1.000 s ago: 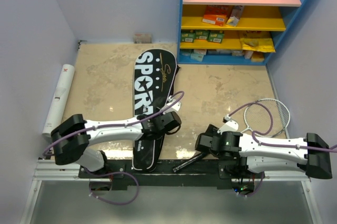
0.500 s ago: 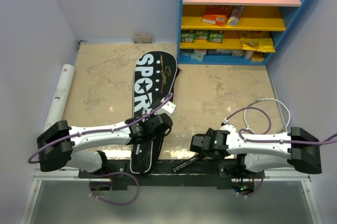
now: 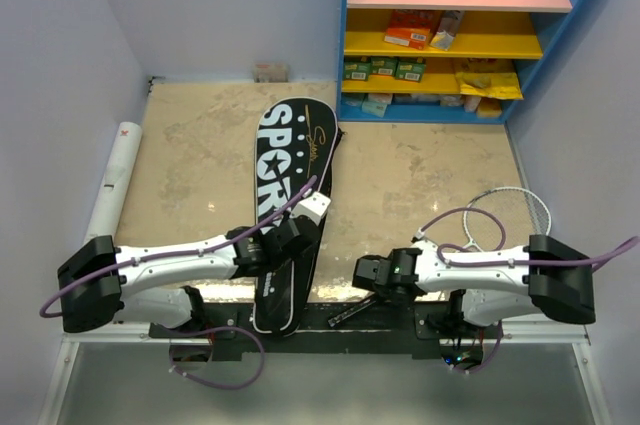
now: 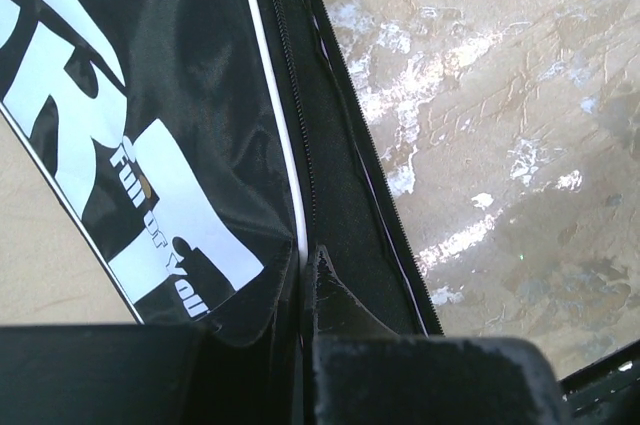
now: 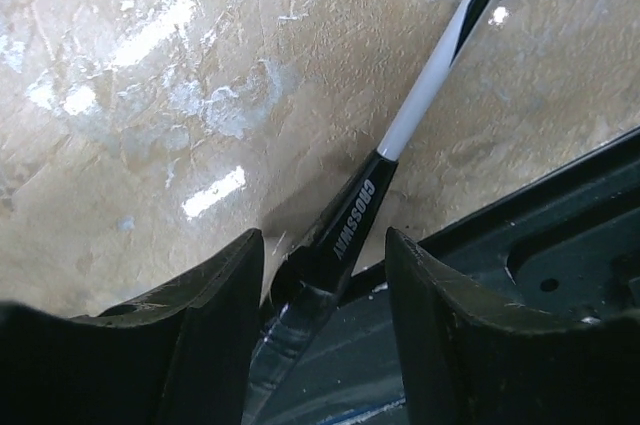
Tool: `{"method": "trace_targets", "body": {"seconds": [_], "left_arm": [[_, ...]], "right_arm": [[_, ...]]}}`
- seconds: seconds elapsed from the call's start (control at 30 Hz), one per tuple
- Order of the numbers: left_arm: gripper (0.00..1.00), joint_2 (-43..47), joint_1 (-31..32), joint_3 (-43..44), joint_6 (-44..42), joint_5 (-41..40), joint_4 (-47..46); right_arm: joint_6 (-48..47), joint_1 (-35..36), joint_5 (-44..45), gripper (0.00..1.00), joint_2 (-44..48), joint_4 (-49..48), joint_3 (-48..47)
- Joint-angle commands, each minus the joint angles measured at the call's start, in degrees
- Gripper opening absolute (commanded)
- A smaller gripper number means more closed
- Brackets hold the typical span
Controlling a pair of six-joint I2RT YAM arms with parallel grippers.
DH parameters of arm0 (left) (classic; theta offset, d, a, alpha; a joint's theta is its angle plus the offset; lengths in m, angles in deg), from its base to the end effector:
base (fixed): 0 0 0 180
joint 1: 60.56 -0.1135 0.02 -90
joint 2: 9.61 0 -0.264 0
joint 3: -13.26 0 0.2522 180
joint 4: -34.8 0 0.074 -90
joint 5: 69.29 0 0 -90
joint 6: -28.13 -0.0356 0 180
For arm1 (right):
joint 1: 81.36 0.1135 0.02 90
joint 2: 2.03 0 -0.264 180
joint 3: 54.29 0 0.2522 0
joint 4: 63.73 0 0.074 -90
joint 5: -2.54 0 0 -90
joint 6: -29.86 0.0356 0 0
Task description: Pack up the badminton gear
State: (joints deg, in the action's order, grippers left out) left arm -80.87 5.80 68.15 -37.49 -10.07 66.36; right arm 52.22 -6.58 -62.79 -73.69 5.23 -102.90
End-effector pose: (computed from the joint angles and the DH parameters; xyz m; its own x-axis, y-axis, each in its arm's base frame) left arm 0.1158 -0.2192 0.2148 -0.5392 0.3475 -0.7671 0.4688 0.8806 0.0694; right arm 0.0577 0.1556 0.1591 -0.7147 0.5744 -0.3991 0.5777 0.8064 0.1263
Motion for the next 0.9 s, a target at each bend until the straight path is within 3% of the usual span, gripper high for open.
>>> {"method": "trace_targets", "body": {"seconds": [0.0, 0.1, 0.13, 0.2, 0.23, 0.43, 0.6, 0.87], "left_arm": [[0.0, 2.36, 0.43, -0.52, -0.65, 0.64, -4.0], [0.0, 2.45, 0.6, -0.52, -0.56, 0.29, -3.74], [0.0, 2.36, 0.69, -0.26, -0.56, 0.03, -3.57], [0.0, 2.45, 0.69, -0.25, -0.48, -0.15, -3.3], [0.0, 2.36, 0.78, -0.25, -0.56, -0.24, -3.39], [0.0, 1.39, 0.87, 0.62, -0.65, -1.73, -2.16], [0.0, 1.3, 0.87, 0.8, -0.65, -2.61, -1.72], [0.0, 1.22, 0.95, 1.06, -0.56, -3.23, -1.02]], "right_arm": [[12.9, -1.3, 2.14, 0.53, -3.39, -3.86, -0.57], [10.52, -1.83, 1.97, 0.32, -6.03, -8.87, -0.13], [9.91, -1.92, 2.05, 0.17, -6.56, -9.75, -0.3], [7.8, -1.84, 3.1, 0.03, -7.62, -10.11, -1.97], [7.27, -1.92, 3.89, 0.0, -7.71, -9.42, -3.02], [0.24, -1.75, 7.86, 0.0, -8.14, -2.11, -14.44], [-3.81, 1.67, 5.49, 0.0, -10.42, -3.43, -17.18], [-1.27, 12.22, -0.31, 0.0, -18.42, -7.56, -16.13]]}}
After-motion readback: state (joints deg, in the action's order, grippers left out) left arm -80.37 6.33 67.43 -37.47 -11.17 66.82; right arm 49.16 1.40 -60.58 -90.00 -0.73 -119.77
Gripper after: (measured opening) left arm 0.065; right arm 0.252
